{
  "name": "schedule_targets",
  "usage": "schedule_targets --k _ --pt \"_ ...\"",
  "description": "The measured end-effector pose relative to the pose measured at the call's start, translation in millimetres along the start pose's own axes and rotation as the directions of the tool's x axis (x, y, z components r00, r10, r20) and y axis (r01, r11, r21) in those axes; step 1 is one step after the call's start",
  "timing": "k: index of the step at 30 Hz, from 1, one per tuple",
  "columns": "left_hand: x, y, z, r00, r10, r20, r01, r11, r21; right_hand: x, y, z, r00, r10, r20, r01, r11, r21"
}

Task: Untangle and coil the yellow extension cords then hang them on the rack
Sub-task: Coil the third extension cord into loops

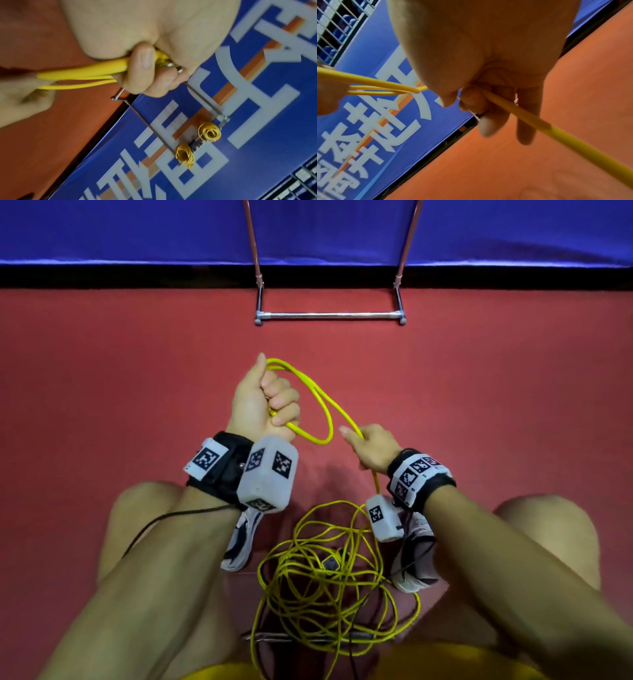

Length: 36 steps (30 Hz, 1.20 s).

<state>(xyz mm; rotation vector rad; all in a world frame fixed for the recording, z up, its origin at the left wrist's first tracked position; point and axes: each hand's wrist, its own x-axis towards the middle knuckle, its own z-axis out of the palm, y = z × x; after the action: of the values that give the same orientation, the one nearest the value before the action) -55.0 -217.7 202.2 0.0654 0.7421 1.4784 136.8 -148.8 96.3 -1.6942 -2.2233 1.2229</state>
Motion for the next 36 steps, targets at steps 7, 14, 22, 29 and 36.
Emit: schedule_targets --k 7,14,22,29,36 --pt "15 11 -35 0.998 0.064 -0.013 -0.065 0.986 -0.155 4 27 29 0.989 0.053 0.136 -0.035 0.991 -0.133" --pt "24 1 -34 0.980 0.160 -0.117 -0.173 0.979 -0.112 -15 36 36 0.975 -0.006 0.224 0.027 0.995 -0.092" --pt "25 -18 -34 0.895 0.340 -0.289 -0.334 0.940 0.073 -42 34 36 0.942 -0.267 0.202 0.292 0.951 -0.106" --pt "29 -39 -33 0.841 0.516 -0.163 -0.427 0.817 0.388 -63 18 22 0.875 -0.293 0.386 0.372 0.916 -0.148" --pt "34 -41 -35 0.846 0.529 -0.065 -0.447 0.771 0.454 -64 13 22 0.855 -0.276 0.440 0.388 0.902 -0.188"
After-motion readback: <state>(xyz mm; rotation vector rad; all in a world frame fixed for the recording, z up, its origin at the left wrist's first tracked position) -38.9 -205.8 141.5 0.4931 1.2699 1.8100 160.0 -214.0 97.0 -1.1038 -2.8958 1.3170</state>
